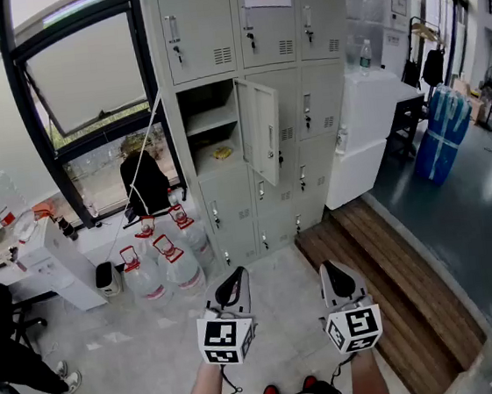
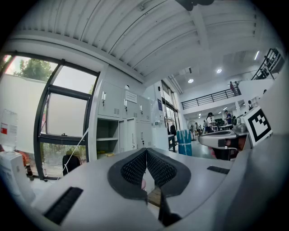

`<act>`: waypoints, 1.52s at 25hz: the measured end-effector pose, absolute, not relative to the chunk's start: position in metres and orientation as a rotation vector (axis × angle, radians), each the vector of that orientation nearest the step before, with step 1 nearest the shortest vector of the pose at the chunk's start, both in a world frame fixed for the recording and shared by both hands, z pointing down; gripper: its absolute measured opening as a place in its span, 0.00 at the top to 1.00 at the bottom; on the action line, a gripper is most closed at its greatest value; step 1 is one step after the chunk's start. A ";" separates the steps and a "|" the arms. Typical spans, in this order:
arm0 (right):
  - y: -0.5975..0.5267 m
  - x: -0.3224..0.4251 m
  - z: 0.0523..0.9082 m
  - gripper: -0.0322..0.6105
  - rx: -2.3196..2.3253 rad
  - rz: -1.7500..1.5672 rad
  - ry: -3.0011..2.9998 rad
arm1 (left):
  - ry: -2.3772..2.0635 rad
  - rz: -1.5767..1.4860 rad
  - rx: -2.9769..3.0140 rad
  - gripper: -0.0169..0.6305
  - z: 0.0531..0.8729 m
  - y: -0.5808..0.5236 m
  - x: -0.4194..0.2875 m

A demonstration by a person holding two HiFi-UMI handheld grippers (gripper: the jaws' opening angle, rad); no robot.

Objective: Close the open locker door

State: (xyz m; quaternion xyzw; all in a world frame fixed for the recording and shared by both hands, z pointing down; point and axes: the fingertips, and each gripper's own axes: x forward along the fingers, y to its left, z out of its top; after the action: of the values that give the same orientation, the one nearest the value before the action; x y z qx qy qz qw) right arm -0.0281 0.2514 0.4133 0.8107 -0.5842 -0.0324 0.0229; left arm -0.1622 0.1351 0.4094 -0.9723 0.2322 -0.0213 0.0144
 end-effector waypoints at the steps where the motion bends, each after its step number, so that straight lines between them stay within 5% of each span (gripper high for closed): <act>1: 0.251 -0.030 0.413 0.92 2.519 -0.099 -1.815 | 0.720 -0.065 -3.028 0.94 0.409 0.134 -0.164; 16: 0.249 -0.014 0.429 0.92 2.548 -0.051 -1.773 | 0.683 -0.101 -3.051 0.94 0.422 0.125 -0.144; 38: 0.158 0.206 0.439 0.92 2.257 -0.025 -2.153 | 1.117 -0.151 -2.943 0.94 0.428 0.074 0.056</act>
State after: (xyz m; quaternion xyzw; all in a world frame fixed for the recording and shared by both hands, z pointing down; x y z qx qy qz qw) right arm 0.2063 0.1580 0.4392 0.7235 -0.6901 -0.0079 0.0114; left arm 0.0557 0.0738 0.4282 -0.9339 0.3543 -0.0478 -0.0048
